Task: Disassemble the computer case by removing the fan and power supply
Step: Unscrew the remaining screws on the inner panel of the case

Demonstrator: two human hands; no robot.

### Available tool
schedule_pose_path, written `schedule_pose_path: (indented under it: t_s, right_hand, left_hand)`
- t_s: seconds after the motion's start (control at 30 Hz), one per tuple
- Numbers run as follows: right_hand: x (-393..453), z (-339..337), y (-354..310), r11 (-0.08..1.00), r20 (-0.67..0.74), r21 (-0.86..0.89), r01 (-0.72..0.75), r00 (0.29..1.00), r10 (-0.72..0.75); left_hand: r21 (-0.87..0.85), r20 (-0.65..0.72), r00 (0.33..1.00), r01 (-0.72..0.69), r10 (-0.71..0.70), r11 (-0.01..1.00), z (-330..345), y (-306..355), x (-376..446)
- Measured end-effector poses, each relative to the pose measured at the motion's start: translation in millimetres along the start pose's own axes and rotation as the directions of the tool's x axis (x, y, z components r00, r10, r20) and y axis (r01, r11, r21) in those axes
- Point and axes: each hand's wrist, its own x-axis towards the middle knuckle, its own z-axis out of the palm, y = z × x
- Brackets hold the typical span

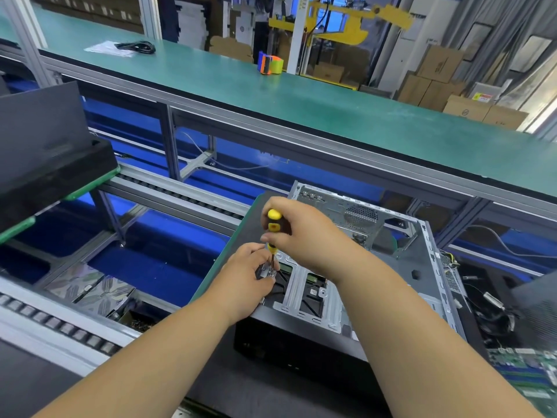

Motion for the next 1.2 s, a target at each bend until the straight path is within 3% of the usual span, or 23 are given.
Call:
schedule_pose_path:
  t_s: [0.2,0.27,0.37,0.47,0.63,0.77,0.83,0.97,1.1,1.2]
  right_hand:
    - [6,-11,4,0.992,0.074,0.039,-0.121,0.990,0.118]
    - [6,-13,6,0.992,0.081,0.031,-0.122,0.990,0.119]
    - [7,-16,10,0.992,0.078,0.026,-0.126,0.989,0.123]
    - [9,-18,15,0.991,0.070,0.042,-0.131,0.989,0.127]
    - [8,-21,21,0.985,0.088,0.120,-0.126,0.989,0.116]
    - [7,-16,21,0.987,0.079,0.088,-0.137,0.988,0.130]
    - [4,-12,18,0.991,-0.007,0.015,-0.134,0.991,0.134]
    - [1,-7,2,0.916,-0.214,-0.381,-0.125,0.976,0.044]
    - [15,-4,-6,0.685,-0.185,-0.675,-0.274,0.962,0.203]
    - [22,-4,-6,0.670,-0.129,-0.704,-0.237,0.970,0.208]
  left_hand:
    - [0.032,-0.007,1.000,0.005,-0.005,0.999,-1,1,-3]
    - [0.049,-0.009,0.999,-0.051,0.051,0.998,-4,3,-2]
    - [-0.190,-0.023,0.992,-0.126,0.124,0.974,-14,14,0]
    - [-0.585,0.002,0.997,-0.066,0.082,0.809,-21,25,6]
    - [-0.638,0.044,0.996,-0.030,0.076,0.769,-18,25,17]
    - [-0.608,-0.020,0.999,-0.033,0.027,0.793,-15,21,20]
    - [-0.608,-0.034,0.998,-0.057,0.047,0.792,-14,22,19]
    - [-0.489,-0.048,0.992,-0.124,0.115,0.863,-15,27,15]
    - [-0.422,-0.085,0.991,-0.132,0.105,0.897,-11,26,13]
    - [-0.430,-0.129,0.988,-0.128,0.079,0.894,-8,27,13]
